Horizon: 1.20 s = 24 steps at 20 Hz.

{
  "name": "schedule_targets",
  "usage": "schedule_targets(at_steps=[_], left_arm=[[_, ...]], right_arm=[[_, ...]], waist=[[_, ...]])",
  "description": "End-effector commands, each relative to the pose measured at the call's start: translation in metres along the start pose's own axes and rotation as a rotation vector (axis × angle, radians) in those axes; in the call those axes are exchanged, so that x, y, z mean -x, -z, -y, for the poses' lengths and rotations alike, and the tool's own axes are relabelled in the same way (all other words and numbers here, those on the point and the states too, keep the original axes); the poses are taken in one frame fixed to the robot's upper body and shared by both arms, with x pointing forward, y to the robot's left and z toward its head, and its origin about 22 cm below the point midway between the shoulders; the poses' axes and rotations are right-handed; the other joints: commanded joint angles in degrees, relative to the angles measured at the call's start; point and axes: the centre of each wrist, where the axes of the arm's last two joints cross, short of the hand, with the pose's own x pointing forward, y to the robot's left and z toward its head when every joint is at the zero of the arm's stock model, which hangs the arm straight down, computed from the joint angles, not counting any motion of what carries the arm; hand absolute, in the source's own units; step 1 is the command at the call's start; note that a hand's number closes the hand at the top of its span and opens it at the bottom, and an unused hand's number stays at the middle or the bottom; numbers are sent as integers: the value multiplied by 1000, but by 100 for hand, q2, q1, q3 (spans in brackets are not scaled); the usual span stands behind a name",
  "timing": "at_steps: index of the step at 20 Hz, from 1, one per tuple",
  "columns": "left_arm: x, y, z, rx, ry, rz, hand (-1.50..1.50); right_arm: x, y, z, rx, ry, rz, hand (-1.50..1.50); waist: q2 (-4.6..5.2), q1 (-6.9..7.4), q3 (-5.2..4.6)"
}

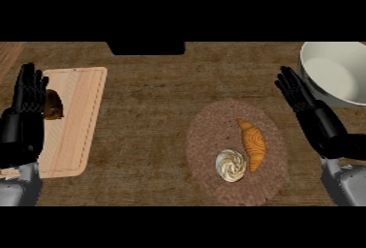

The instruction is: Pick the cupcake from the placemat and place it in the bowl

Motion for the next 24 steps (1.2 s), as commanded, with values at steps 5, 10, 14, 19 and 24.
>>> schedule_targets(at_steps=[5, 10, 14, 19, 24], left_arm=[[32, -14, 36, 165, -60, -203, 0], [36, -35, 52, 193, -124, -323, 0], [29, -33, 65, 211, -112, -319, 0], [23, -28, 74, 252, -122, -313, 0], [35, -34, 76, 244, -120, -298, 0]], right_arm=[[11, -29, -101, -183, -95, -234, 150], [27, -45, -97, 323, -219, -88, -150], [16, -92, -146, 387, -134, 78, -150], [-7, -115, -163, 455, -261, 143, -150], [-35, -114, -135, 506, -421, -36, -150]], waist=[[-41, -27, -11], [-121, -337, 19], [-109, -191, 19], [-68, -1, 6], [-58, -3, -9]])
